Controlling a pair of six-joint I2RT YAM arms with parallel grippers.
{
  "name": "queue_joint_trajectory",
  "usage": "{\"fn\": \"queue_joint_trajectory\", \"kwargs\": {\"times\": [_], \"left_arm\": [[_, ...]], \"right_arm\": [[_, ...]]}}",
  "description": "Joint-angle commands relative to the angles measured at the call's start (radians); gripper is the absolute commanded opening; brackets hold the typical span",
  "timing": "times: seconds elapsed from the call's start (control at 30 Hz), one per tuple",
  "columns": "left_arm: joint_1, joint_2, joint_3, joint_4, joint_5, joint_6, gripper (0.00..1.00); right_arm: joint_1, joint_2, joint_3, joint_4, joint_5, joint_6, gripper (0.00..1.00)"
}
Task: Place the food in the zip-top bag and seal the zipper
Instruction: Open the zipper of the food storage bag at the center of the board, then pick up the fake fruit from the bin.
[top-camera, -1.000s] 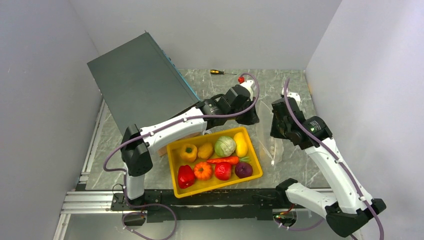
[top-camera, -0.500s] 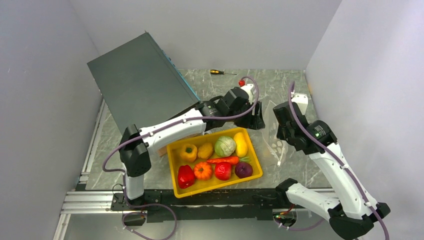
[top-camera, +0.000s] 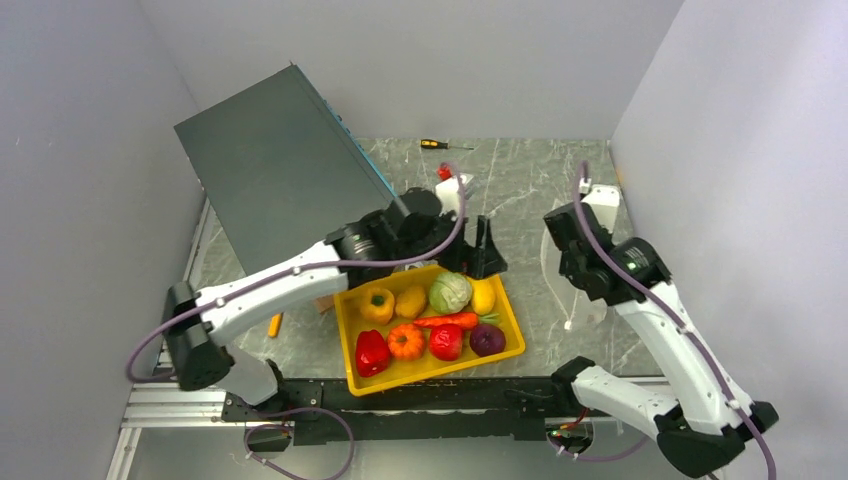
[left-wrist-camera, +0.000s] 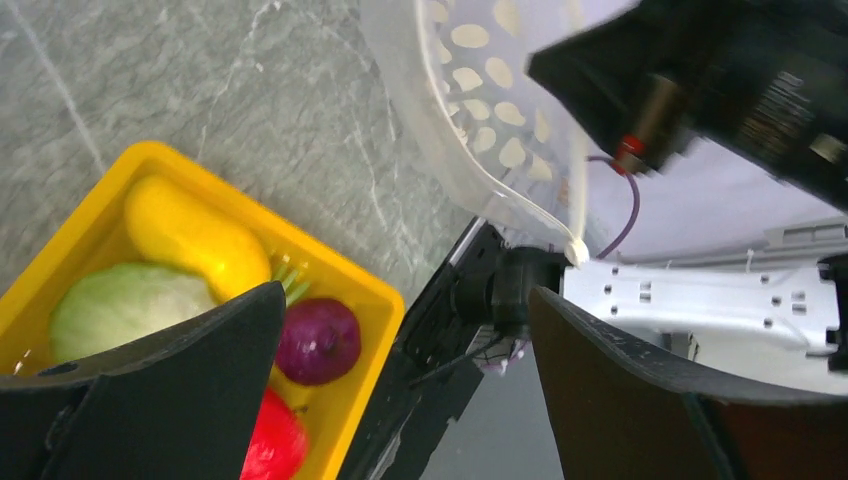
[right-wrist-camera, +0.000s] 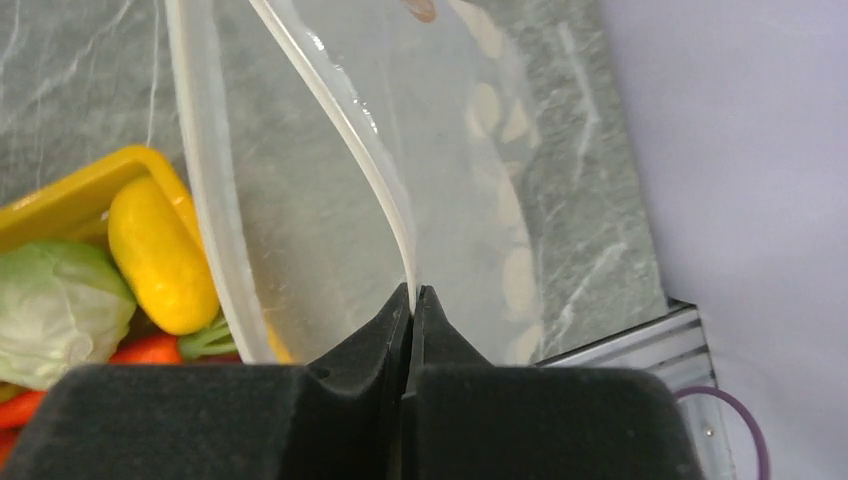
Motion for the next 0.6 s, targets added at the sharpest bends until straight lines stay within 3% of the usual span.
{"fn": "queue_joint_trajectory", "kwargs": {"times": [0.0,0.1,0.17,0.57], "left_arm": [[-0.01,-0.163,-0.136,0.062,-0.057,0.058,0.98],[-0.02,-0.24,-0.233,0.073,-0.111,0.087,0.99],[-0.038,-0.274,-0.285,0.073,-0.152,0.099,1.0],[-0.326,-0.24,-0.391,0.011,-0.5,0.139,1.0]], "right_arm": [[0.01,0.084,-0.1,0.171,-0.244,-0.05,0.0],[0.019,0.093,-0.17,0.302,-0.466,-0.064,0.0],[0.019,0.072,-0.202,0.352,-0.522,-0.065,0.0],[0.02,-0.036,-0.29,0.393,-0.517,-0.107,0.0]]}}
